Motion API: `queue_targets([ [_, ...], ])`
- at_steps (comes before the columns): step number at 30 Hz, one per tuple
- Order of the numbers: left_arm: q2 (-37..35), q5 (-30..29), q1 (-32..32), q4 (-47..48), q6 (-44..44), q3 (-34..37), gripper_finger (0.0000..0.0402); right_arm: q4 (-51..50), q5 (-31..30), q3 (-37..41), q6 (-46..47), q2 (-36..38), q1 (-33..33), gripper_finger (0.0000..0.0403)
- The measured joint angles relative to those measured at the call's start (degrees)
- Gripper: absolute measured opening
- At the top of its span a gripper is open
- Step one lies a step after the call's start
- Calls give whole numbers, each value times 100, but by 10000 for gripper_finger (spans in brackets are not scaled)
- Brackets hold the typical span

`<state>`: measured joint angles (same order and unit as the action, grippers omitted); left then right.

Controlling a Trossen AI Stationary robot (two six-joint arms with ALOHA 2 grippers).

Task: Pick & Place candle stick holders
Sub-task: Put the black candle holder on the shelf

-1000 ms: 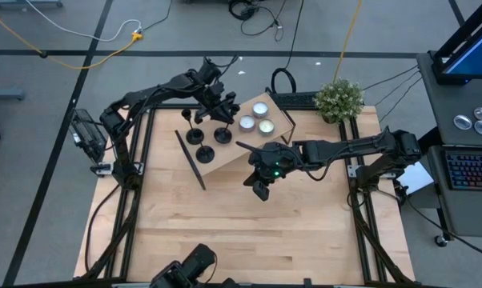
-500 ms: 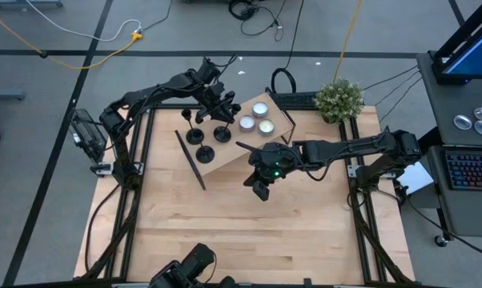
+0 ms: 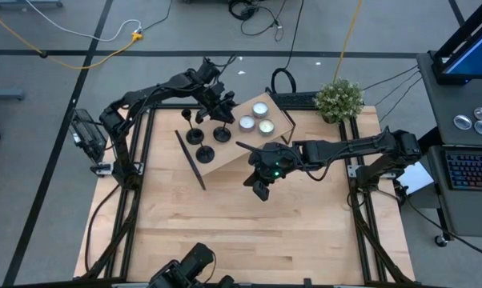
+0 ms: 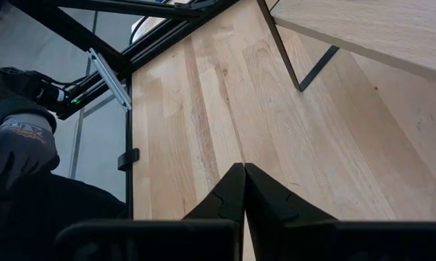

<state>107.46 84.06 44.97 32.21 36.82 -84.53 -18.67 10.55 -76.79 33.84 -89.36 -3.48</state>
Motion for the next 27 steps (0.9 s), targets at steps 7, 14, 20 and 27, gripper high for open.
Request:
queue_targets([
  [7,0,-45,32,111,17,0,64,2,-1,0,1,0,-1,0],
  [14,0,-364,32,109,-9,0,91,2,-1,0,1,0,-1,0],
  [20,0,-373,32,82,-160,0,119,2,-2,0,-10,0,-1,0],
  [27,-52,-764,30,63,-363,0,147,2,-2,0,-93,0,-1,0],
])
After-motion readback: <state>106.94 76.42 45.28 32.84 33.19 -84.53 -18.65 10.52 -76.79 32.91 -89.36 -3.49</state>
